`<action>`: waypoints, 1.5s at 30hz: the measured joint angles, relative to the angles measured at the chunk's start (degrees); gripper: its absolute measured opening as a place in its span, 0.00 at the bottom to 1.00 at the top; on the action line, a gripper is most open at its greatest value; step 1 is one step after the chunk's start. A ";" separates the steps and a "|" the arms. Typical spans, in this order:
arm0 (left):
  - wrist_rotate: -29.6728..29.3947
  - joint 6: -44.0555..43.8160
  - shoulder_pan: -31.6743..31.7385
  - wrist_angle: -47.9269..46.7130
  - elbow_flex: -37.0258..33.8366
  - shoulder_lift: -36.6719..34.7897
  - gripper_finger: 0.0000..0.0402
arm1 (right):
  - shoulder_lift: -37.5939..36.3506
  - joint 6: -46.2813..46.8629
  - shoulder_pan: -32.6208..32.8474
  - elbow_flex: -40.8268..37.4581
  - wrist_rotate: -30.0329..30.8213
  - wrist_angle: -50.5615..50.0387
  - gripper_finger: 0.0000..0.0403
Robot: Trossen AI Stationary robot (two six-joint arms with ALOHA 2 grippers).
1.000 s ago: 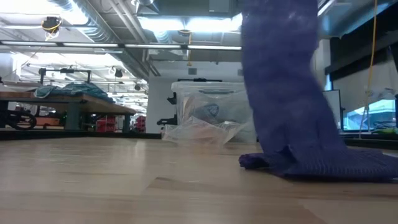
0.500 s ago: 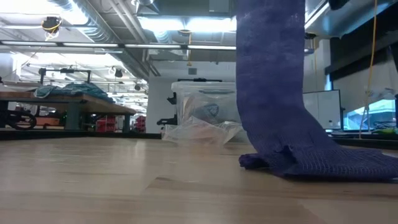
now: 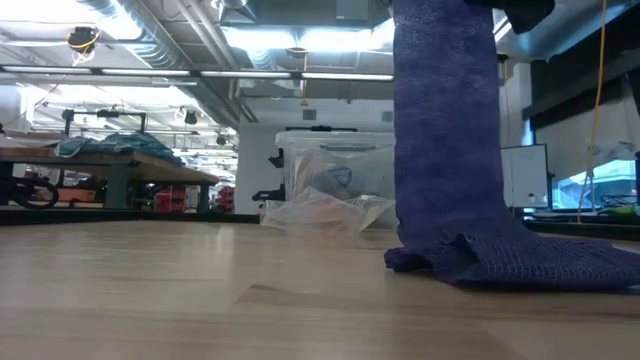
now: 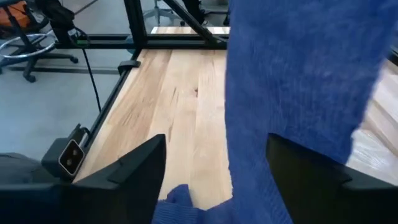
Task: Roll bandage
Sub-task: Roll the blue bandage
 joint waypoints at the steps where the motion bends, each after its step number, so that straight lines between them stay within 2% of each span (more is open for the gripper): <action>1: 0.00 0.00 -0.05 0.00 0.00 0.00 0.01 | -0.03 0.00 0.00 0.00 -0.32 0.27 0.70; 7: 0.01 -0.03 -0.38 0.06 0.00 0.00 0.01 | -0.09 -1.82 0.07 0.00 -0.03 0.86 0.67; 15: 0.02 -0.61 -0.37 -0.19 0.00 0.00 0.01 | -0.11 -6.46 0.09 -0.01 5.04 3.16 0.60; 18: 0.72 -1.08 -0.37 -0.24 0.00 0.00 0.01 | -0.15 -9.53 0.56 -1.04 5.03 8.14 0.58; 22: 5.63 -1.55 -0.37 -0.19 0.00 0.00 0.01 | -0.15 -10.62 0.43 -3.91 5.21 12.63 0.56; 29: 5.93 -2.41 0.40 0.16 0.00 0.62 0.01 | -0.13 -11.00 0.41 -8.57 6.21 22.60 0.55; 45: 5.90 -2.29 1.46 0.31 0.00 1.38 0.01 | -0.11 -7.94 0.39 -8.87 2.68 20.11 0.55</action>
